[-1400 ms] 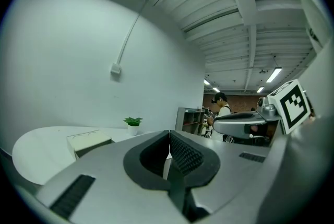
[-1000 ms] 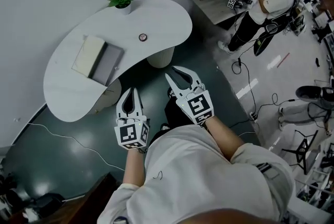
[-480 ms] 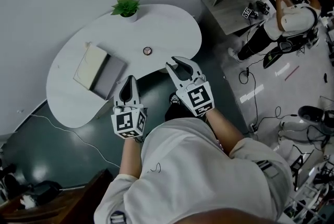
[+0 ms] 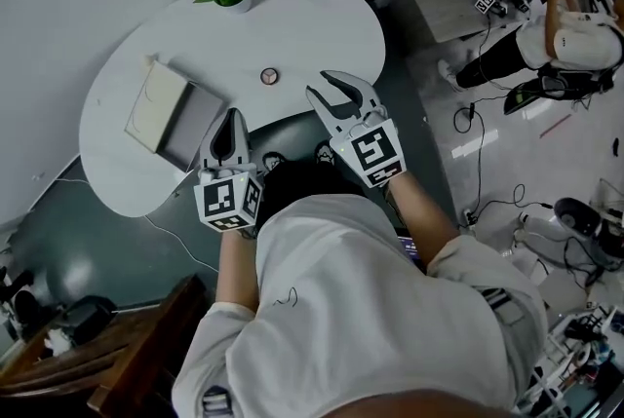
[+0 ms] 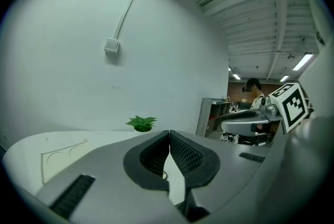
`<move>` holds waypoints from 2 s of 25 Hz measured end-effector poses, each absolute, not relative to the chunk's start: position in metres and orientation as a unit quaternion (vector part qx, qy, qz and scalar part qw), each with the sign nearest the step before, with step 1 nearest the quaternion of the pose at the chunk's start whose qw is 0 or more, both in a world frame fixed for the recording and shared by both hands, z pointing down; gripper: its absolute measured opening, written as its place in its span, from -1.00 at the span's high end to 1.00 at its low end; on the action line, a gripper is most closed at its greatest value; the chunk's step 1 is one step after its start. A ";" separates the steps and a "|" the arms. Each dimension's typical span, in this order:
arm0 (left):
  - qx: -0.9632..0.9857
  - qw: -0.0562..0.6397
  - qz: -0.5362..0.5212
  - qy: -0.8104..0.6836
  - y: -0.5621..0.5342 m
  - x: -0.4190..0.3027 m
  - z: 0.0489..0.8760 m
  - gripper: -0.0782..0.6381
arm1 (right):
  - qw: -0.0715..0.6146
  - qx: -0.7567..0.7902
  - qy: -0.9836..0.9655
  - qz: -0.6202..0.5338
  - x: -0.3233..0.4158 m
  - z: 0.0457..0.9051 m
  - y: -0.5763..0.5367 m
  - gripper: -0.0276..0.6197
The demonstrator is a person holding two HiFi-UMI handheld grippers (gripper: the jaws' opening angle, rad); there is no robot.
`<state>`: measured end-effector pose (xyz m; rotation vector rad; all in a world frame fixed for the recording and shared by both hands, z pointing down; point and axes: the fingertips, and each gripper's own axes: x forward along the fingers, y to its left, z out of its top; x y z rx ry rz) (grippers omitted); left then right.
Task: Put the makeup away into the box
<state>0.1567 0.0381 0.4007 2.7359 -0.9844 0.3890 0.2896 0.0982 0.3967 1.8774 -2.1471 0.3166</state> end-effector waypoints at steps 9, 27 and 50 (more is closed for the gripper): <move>0.915 0.132 0.166 -0.342 -0.003 0.148 0.446 0.73 | 0.221 0.570 -0.778 0.148 0.265 0.460 0.049 0.50; 0.906 0.190 0.232 -0.300 -0.072 0.142 0.523 0.73 | 0.448 0.396 -0.790 0.134 0.243 0.545 -0.025 0.41; 0.734 0.299 0.235 -0.563 0.002 0.091 0.564 0.73 | 0.418 0.279 -0.842 0.196 0.239 0.665 -0.039 0.21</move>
